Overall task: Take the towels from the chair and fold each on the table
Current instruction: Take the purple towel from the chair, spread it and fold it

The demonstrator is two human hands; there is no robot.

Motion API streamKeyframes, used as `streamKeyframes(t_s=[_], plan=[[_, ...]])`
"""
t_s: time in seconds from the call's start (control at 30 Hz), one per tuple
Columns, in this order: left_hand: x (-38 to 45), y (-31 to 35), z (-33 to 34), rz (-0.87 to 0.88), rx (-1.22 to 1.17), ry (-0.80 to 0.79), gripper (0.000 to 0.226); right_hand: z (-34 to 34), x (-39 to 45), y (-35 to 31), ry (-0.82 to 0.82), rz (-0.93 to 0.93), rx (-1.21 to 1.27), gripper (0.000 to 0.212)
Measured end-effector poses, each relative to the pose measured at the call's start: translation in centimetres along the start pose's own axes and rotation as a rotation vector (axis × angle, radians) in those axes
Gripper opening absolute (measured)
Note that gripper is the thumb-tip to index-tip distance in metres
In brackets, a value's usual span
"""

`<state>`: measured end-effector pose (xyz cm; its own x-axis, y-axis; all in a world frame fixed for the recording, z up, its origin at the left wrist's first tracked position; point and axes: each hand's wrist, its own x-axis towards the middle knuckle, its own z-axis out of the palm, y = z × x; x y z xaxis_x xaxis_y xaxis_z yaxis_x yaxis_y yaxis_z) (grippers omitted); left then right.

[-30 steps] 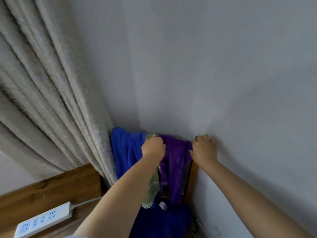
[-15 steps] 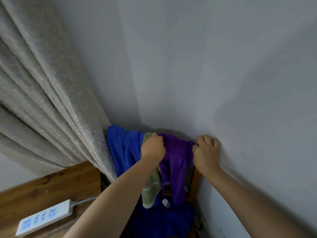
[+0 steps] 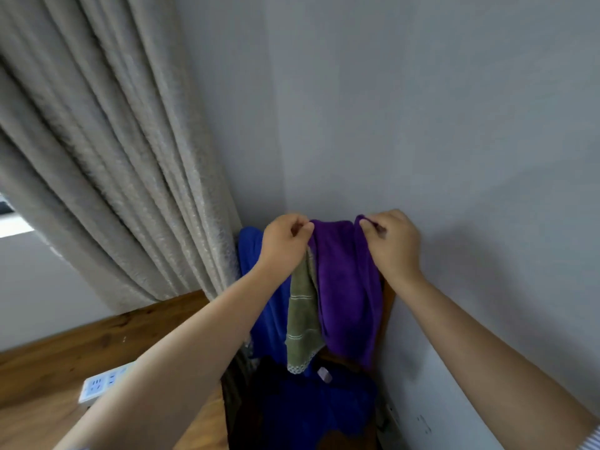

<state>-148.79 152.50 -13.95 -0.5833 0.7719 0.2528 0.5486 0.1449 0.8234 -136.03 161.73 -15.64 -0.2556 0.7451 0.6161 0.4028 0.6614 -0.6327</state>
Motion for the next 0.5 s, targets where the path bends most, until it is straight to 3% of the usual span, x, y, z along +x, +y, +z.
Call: streamKeyframes(t_s=[0.13,0.33,0.5], plan=[[-4.2,0.5,-6.0,-0.008,-0.104,0.157,0.039,-0.3,-2.5,-6.6,-0.007,-0.096,0.043,0.021],[-13.5,-2.3,-16.9,-0.075,-0.214,0.385,0.037,0.4,-9.2,-16.4,-0.101,-0.173,0.234,0.018],[-23.3,-5.5,-27.0,-0.155,-0.147,0.503,0.033,2.0,-16.3,-24.1,-0.341,-0.073,0.441,0.015]])
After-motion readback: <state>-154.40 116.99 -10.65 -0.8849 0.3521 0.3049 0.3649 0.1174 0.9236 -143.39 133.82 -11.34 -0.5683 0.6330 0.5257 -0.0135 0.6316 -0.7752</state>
